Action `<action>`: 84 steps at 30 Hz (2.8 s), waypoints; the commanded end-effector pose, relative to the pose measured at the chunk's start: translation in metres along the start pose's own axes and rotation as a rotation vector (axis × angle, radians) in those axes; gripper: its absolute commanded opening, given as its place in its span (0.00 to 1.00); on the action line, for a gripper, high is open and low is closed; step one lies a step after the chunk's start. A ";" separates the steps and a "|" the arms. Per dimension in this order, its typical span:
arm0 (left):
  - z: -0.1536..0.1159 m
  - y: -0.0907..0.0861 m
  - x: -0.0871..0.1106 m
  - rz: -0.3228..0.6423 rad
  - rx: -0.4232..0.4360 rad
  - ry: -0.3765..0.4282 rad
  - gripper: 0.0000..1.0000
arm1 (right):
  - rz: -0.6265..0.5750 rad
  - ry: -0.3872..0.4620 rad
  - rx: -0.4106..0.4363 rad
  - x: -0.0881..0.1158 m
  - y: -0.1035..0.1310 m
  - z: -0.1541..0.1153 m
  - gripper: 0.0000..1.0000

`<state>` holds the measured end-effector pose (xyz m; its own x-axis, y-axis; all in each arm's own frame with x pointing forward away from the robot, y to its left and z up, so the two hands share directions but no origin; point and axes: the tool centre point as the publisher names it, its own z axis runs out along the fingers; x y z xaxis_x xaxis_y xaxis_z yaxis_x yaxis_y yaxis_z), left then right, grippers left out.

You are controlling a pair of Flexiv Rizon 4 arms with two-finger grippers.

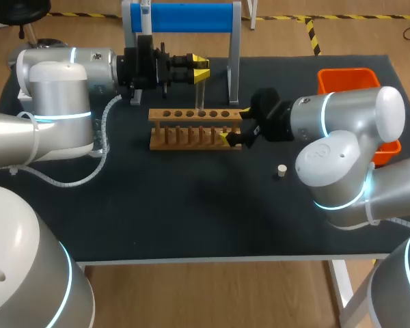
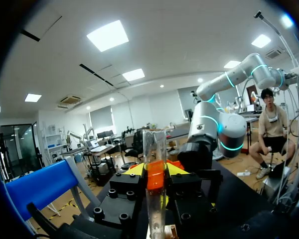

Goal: Invert the test tube, pick up the pipette, mount the tip to pipette, aspirate from beaker and dispense into the tube, eject the tip, return the pipette, and cap with the stopper.

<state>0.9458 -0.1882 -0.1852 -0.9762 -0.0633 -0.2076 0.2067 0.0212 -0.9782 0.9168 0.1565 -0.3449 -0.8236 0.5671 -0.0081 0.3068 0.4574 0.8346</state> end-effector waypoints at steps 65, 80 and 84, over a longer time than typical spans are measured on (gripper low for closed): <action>0.013 0.034 -0.029 -0.160 0.006 -0.174 0.00 | 0.000 0.001 0.000 0.000 0.000 -0.001 1.00; 0.010 0.049 -0.031 -0.169 0.012 -0.199 0.00 | 0.000 0.001 0.000 0.000 0.000 -0.001 1.00; 0.007 0.052 -0.031 -0.167 0.018 -0.209 0.00 | 0.000 0.001 0.000 0.000 0.000 -0.001 1.00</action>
<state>0.9870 -0.1919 -0.2257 -0.9636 -0.2647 -0.0376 0.0440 -0.0184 -0.9989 0.9167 0.1562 -0.3456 -0.8233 0.5675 -0.0087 0.3057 0.4563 0.8356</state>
